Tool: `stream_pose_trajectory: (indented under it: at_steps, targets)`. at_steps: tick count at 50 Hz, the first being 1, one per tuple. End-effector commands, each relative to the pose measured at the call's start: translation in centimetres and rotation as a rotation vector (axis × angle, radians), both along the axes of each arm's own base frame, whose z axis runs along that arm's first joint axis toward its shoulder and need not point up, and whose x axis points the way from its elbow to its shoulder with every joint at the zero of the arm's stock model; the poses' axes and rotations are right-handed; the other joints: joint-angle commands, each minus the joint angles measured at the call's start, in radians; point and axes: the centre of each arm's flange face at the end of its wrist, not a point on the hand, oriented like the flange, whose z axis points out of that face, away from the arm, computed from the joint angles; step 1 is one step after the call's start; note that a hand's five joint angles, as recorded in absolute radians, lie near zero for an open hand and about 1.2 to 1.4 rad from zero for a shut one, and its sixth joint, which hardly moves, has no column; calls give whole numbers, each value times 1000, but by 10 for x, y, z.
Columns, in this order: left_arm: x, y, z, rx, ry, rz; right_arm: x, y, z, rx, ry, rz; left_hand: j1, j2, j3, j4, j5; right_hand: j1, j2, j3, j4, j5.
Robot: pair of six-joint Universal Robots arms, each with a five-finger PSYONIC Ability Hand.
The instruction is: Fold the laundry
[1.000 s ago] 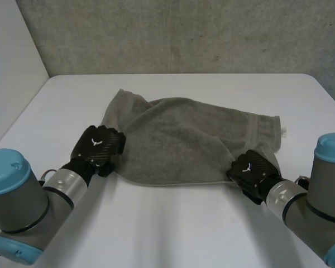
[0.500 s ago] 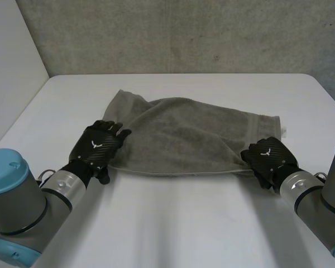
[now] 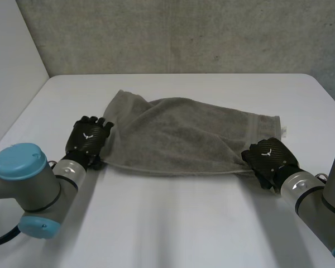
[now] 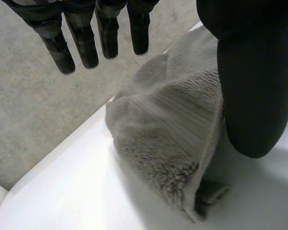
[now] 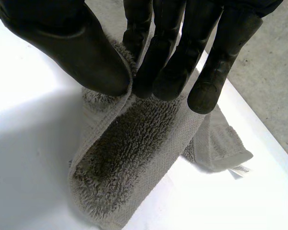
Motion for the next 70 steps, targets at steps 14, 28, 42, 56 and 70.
stream_pose_trajectory:
  at_steps: [14, 28, 42, 56, 70]
  targets:
    - [20, -14, 14, -37, 5, 99, 0, -6, -5, 42, -69, -26, 1100, 1100, 1100, 1101, 1098, -221, -233, -230, -221, -229]
    - [24, -3, 20, -34, 6, 98, -17, -30, -10, 79, -99, -110, 1100, 1100, 1100, 1101, 1098, -672, -684, -680, -672, -680]
    - [37, -12, 27, -51, 12, 141, -23, -24, -8, 210, -104, -141, 1100, 1100, 1100, 1101, 1098, -604, -616, -613, -604, -612]
    - [43, -11, 42, -80, 25, 154, -14, -14, -11, 294, -223, -115, 1100, 1100, 1100, 1101, 1098, -625, -637, -633, -625, -633]
    - [43, -13, 45, -88, 27, 155, -14, -11, -15, 310, -215, -114, 1100, 1100, 1100, 1101, 1098, -645, -657, -654, -645, -653]
